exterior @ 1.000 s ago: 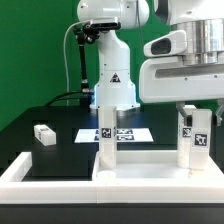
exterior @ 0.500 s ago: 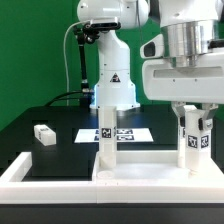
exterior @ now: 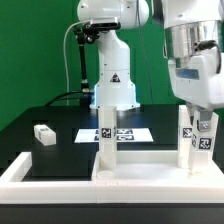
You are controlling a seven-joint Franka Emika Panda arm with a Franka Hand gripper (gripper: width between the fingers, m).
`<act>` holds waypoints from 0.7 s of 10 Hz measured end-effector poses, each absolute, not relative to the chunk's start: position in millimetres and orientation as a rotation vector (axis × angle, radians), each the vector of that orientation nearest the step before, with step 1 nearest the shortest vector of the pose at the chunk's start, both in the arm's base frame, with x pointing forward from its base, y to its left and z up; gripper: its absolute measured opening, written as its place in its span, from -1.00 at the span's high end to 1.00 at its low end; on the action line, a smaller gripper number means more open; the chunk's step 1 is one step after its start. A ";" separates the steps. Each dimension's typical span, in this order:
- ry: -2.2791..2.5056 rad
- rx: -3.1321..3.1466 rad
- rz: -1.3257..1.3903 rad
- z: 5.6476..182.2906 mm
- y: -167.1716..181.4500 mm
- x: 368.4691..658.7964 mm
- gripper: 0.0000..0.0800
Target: Assemble desk
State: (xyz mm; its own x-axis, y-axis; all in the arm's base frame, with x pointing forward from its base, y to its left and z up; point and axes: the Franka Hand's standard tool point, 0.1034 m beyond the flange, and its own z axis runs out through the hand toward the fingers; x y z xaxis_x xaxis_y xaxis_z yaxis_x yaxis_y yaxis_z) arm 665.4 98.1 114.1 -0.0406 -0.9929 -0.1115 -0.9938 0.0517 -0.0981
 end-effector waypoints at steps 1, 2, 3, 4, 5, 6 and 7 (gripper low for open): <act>2.126 -2.107 0.005 113.6 98.1 665.2 -0.23; 2.045 -2.201 0.000 113.8 98.0 664.0 -0.23; 1.835 -2.436 -0.008 116.2 98.5 661.2 -0.49; 1.597 -2.603 -0.041 115.7 102.5 661.0 -0.49; 1.461 -2.683 -0.047 112.7 104.8 657.8 -0.60; 1.405 -2.713 -0.053 113.2 102.7 659.0 -0.62; 1.331 -2.751 -0.057 112.9 102.2 659.0 -0.62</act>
Offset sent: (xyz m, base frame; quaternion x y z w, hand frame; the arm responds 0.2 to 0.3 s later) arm -0.0085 0.0127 0.0052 -0.0357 0.0253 -0.4503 0.8918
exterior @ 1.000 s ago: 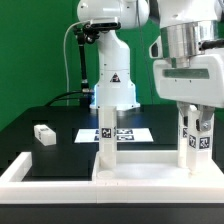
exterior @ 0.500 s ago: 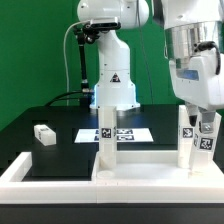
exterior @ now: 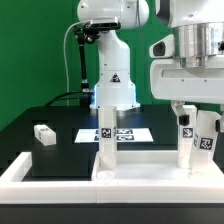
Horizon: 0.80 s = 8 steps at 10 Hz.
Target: Assemble desk
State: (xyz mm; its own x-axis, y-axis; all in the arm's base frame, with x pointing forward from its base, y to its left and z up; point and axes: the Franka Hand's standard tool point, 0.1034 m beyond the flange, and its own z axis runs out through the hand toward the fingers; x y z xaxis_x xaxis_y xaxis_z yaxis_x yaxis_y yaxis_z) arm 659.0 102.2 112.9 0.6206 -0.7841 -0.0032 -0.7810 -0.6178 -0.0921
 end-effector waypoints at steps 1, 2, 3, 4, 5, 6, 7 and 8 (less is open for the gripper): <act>1.212 -2.808 -0.062 112.7 102.0 658.9 -0.62; 1.063 -2.882 -0.078 112.9 102.4 659.6 -0.62; 0.694 -3.024 -0.125 113.7 107.1 662.4 -0.62; 0.553 -3.052 -0.128 113.2 109.5 662.3 -0.62; 0.577 -3.048 -0.128 113.2 108.6 662.5 -0.62; 0.612 -3.040 -0.127 113.1 108.8 662.4 -0.60; 0.628 -3.036 -0.126 113.0 108.8 662.4 -0.60; 0.739 -3.008 -0.123 112.8 109.2 662.2 -0.11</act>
Offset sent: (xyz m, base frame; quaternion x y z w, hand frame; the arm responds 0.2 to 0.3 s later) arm 0.0008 0.0244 -0.0020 0.0277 -0.0353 -0.4707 0.8811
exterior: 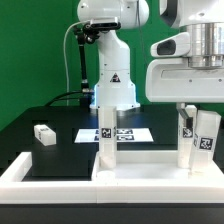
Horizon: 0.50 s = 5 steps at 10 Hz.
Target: Assemble desk
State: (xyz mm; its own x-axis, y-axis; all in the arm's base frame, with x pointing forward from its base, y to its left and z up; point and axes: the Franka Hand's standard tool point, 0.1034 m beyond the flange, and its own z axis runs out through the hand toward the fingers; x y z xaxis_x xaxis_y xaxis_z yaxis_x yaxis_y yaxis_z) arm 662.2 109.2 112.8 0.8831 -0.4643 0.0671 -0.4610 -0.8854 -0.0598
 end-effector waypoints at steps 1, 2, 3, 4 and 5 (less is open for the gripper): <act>0.857 -2.975 -0.118 112.4 108.7 661.8 0.26; 0.953 -2.948 -0.109 112.0 105.6 660.9 0.26; 1.077 -2.902 -0.105 111.7 105.7 660.7 0.25; 1.183 -2.859 -0.104 111.8 104.9 660.9 0.26; 1.395 -2.757 -0.110 112.4 101.5 662.2 0.26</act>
Offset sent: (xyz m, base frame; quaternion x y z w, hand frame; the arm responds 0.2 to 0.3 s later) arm 0.0000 0.0000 0.0000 0.0000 0.0000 0.1938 0.9810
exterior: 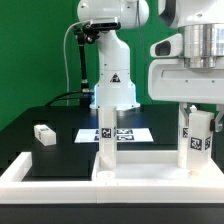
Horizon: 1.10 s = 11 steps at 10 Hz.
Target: Assemble desk
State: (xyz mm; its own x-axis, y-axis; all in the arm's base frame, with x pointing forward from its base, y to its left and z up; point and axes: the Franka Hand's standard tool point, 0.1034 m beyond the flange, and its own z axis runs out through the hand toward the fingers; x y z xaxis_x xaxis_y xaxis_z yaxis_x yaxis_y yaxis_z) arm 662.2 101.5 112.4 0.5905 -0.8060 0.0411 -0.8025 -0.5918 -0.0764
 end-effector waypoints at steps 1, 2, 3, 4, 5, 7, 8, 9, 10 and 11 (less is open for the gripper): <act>1.643 -2.601 -0.093 111.2 100.8 662.9 0.26; 1.881 -2.397 -0.063 110.2 102.9 663.1 0.26; 2.109 -2.123 -0.047 108.4 108.8 663.2 0.26; 2.283 -1.815 -0.066 106.7 116.2 662.0 0.26; 2.285 -1.788 -0.068 106.9 117.1 661.0 0.26; 2.299 -1.770 -0.062 106.6 117.8 661.1 0.03; 2.247 -1.838 -0.072 106.6 117.7 661.0 -0.41; 2.059 -2.080 -0.079 106.0 115.5 657.1 -0.41; 1.829 -2.293 -0.109 106.3 110.5 657.4 -0.59; 1.537 -2.508 -0.149 102.3 104.1 654.2 -0.61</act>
Offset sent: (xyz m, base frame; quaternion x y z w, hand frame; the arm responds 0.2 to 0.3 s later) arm 0.0181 0.0171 -0.0056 0.2331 0.0014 0.5537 0.7994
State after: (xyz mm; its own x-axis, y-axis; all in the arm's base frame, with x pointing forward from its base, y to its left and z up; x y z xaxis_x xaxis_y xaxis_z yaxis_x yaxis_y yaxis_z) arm 654.2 104.1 102.3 0.4556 -0.8900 -0.0166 -0.8703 -0.4414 -0.2185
